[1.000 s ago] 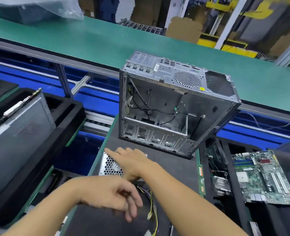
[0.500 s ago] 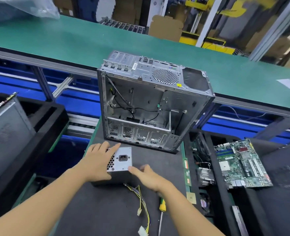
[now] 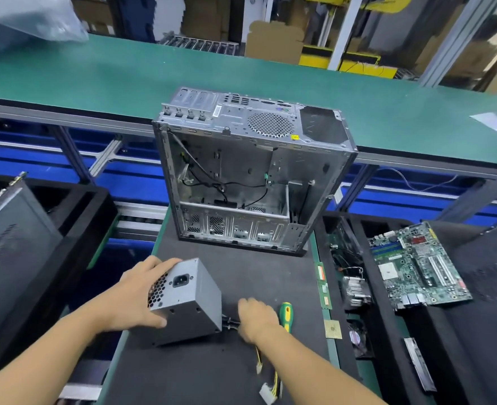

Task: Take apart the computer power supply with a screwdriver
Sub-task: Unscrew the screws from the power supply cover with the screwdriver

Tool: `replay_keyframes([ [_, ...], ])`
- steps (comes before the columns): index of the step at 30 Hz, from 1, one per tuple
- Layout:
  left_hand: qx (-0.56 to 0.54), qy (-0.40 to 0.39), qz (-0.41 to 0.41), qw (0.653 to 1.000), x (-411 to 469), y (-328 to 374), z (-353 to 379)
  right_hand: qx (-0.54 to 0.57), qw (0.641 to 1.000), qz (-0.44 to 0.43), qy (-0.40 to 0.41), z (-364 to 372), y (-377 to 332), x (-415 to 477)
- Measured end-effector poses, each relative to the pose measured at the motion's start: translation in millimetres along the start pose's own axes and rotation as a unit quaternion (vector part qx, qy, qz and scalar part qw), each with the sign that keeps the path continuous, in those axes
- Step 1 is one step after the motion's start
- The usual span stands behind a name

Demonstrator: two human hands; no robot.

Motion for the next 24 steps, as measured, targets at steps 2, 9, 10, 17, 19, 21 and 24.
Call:
replay_keyframes([
  [2, 0.009, -0.007, 0.008, 1.000, -4.3, 5.9, 3.3, 0.033, 0.999, 0.009, 0.000, -7.0, 11.9, 7.2],
  [9, 0.150, 0.019, 0.051, 0.987, -2.9, 52.1, 18.6, 0.028, 0.990, -0.003, 0.138, -39.4, 27.7, 25.0],
  [10, 0.158, 0.023, 0.054, 0.986, -2.5, 56.5, 22.6, 0.018, 0.989, -0.008, 0.143, -37.5, 28.3, 26.0],
  [17, 0.175, 0.031, 0.076, 0.981, 3.1, 70.5, 44.8, 0.042, 0.982, 0.023, 0.185, -22.5, 61.4, 10.6],
  [19, 0.165, 0.028, 0.086, 0.982, 4.4, 72.6, 48.9, 0.086, 0.953, 0.148, 0.250, -25.8, 97.2, -6.3],
  [21, 0.171, 0.023, 0.097, 0.980, 7.7, 77.0, 53.5, 0.136, 0.901, 0.304, 0.277, -15.7, 139.2, -31.9],
  [24, 0.173, 0.022, 0.114, 0.978, 16.5, 88.6, 60.9, 0.236, 0.871, 0.412, 0.123, 32.4, 170.7, -51.2],
])
Point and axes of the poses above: each hand's wrist, its own x-axis towards the middle knuckle, its own z-axis out of the palm, y = z × x, the point moved 6 cm from there along x, towards the middle knuckle, and after that the axes turned 6 degrees about -x, right-handed, at the moved point
